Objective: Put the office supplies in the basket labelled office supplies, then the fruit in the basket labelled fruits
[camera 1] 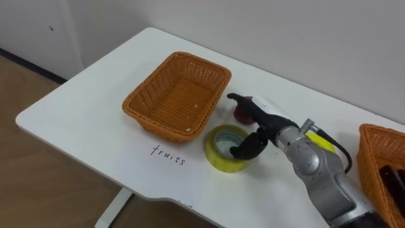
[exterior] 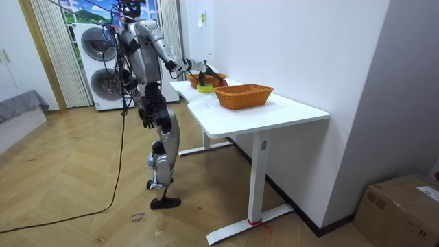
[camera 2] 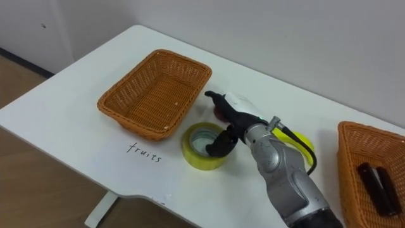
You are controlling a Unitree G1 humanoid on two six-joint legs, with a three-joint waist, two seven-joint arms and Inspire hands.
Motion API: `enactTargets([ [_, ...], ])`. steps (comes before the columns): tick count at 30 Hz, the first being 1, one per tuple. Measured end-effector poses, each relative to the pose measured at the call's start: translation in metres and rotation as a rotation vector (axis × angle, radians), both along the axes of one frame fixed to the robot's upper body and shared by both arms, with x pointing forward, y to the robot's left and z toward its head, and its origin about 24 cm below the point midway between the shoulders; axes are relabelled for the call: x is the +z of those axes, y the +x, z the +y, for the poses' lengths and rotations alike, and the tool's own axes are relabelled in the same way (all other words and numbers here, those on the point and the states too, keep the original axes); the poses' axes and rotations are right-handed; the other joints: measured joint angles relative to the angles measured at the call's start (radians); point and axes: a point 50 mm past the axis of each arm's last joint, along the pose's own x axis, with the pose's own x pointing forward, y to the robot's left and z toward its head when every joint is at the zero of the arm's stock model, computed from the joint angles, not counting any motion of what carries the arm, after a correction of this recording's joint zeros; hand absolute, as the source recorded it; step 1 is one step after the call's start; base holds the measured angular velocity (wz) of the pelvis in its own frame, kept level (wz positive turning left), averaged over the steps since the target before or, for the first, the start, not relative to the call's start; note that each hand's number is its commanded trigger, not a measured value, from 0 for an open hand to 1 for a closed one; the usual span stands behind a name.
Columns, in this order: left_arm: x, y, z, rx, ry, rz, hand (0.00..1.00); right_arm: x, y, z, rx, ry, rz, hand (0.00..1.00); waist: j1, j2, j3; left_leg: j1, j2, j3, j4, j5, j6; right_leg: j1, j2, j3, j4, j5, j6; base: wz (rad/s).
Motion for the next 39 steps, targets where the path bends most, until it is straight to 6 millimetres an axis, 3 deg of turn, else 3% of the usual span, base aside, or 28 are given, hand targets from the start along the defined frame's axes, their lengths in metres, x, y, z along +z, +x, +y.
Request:
enactTargets([
  [13,0.002,0.011,0.003,-0.028,0.012,-0.021,0.00,0.001,0.001,0.005,0.044,-0.045,0.019,0.00,0.012,-0.029,-0.0008,-0.001,-0.001,0.001,0.000,0.000,0.000,-0.003,0.000,0.001,-0.003,0.000,0.000,0.00],
  [19,0.005,0.015,0.013,-0.042,0.034,-0.023,0.00,0.004,0.000,0.009,0.098,-0.068,0.050,0.00,0.022,-0.048,0.0001,-0.001,-0.002,0.000,-0.001,0.000,0.000,-0.004,0.000,0.001,-0.004,-0.005,-0.002,0.00],
  [39,0.006,0.021,0.014,-0.045,0.012,-0.015,0.00,0.004,0.000,0.008,0.174,-0.158,0.178,0.00,0.026,-0.064,0.0038,0.000,-0.003,-0.001,0.002,0.000,0.000,-0.004,0.000,-0.001,-0.005,-0.008,-0.002,0.00],
])
